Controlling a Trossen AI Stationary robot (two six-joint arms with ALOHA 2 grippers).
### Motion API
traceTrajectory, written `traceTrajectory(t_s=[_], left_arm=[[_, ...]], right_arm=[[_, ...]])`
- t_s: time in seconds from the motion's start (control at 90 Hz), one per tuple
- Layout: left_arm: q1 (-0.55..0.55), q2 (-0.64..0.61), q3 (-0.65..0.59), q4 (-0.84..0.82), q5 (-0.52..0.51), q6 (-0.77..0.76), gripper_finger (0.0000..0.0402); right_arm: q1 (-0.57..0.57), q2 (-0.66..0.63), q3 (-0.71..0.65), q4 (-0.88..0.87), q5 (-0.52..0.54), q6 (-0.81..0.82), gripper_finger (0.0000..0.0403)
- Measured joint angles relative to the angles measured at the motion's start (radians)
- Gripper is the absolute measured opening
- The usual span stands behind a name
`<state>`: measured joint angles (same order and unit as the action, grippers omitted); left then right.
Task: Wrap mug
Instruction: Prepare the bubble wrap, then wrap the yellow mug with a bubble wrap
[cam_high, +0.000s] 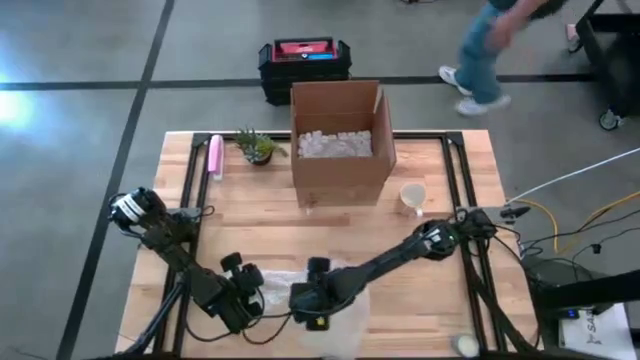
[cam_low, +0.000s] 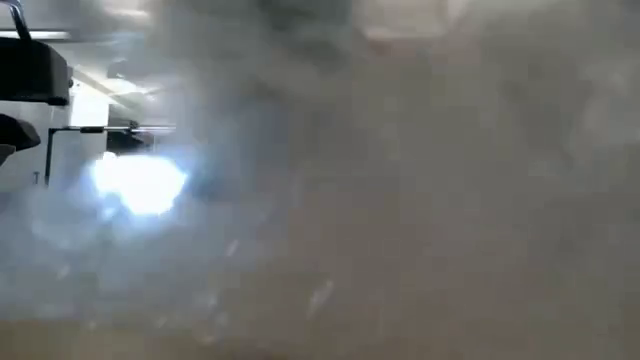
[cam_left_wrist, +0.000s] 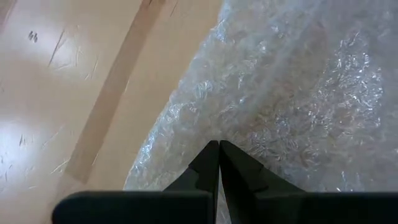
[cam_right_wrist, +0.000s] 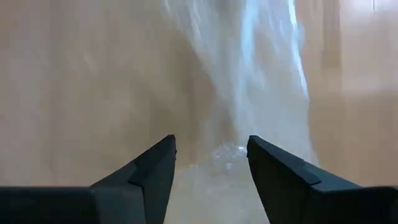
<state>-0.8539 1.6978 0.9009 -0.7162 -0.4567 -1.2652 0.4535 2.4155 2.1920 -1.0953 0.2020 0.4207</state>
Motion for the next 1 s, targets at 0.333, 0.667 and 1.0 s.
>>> traceTrajectory(t_s=[0.333,0.667,1.0], left_arm=[[-0.001,0.0,0.0,-0.001,0.0,0.0,0.0],[0.001,-0.03,0.011,-0.01,0.03,0.014,0.0],[0.009,-0.221,0.141,0.015,-0.025,0.169,0.0]], right_arm=[[0.248,-0.053,-0.012,-0.477,-0.003,0.252,0.0138],[0.488,-0.174,-0.102,-0.415,0.118,0.858,0.0128],[0.523,-0.335,-0.102,-0.345,0.282,0.862,0.0213]])
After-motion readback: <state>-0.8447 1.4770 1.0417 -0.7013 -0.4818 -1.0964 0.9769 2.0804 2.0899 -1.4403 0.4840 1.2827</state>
